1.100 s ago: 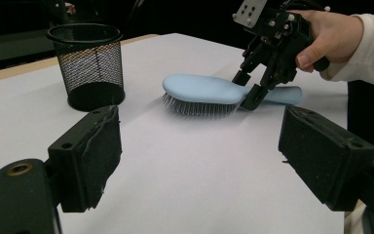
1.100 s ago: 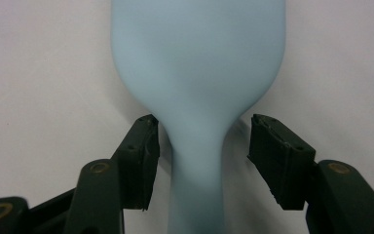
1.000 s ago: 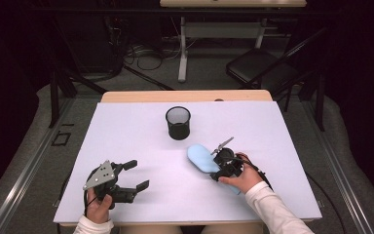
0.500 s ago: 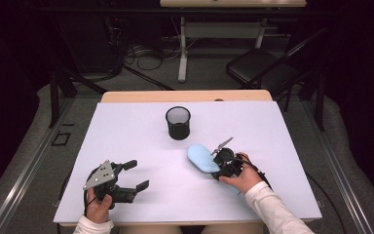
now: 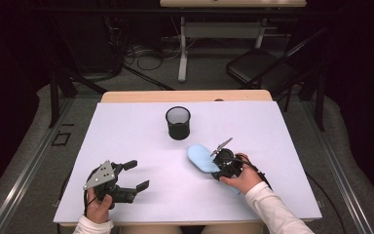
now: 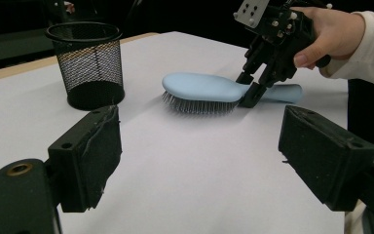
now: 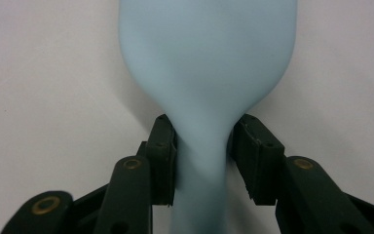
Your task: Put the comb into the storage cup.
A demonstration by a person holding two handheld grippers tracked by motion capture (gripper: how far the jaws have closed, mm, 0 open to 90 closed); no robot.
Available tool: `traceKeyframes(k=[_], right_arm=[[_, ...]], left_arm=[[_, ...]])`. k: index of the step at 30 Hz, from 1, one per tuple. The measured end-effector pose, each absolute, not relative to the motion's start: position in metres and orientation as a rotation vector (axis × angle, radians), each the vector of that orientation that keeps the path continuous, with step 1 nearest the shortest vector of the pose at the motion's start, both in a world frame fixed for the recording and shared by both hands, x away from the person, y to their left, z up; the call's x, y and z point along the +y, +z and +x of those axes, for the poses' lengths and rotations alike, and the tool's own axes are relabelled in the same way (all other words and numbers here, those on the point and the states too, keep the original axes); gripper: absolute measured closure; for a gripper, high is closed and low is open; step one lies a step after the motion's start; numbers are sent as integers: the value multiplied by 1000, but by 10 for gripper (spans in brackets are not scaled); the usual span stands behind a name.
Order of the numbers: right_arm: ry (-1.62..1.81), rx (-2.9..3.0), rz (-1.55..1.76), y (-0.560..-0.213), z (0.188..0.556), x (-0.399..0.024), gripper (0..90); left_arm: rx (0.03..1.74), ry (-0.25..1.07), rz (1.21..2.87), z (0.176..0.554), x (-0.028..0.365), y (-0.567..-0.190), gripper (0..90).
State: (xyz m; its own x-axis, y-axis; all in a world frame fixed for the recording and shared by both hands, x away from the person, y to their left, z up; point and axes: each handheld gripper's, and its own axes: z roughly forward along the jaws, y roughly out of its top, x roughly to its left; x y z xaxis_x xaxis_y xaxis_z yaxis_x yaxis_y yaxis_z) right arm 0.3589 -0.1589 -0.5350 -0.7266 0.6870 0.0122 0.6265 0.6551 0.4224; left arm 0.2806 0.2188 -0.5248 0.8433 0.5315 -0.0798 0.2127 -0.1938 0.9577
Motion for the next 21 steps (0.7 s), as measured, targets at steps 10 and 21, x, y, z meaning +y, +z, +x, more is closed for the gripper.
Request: traceKeyframes(k=[10,21], right_arm=[[605,2723,1081,-535,358,-158,666],[615,2721,1093,-535,357,-159,675]], left_arm=[[572,316,1774,280,219,-525,155],[572,314,1770,281,219,-525,155]])
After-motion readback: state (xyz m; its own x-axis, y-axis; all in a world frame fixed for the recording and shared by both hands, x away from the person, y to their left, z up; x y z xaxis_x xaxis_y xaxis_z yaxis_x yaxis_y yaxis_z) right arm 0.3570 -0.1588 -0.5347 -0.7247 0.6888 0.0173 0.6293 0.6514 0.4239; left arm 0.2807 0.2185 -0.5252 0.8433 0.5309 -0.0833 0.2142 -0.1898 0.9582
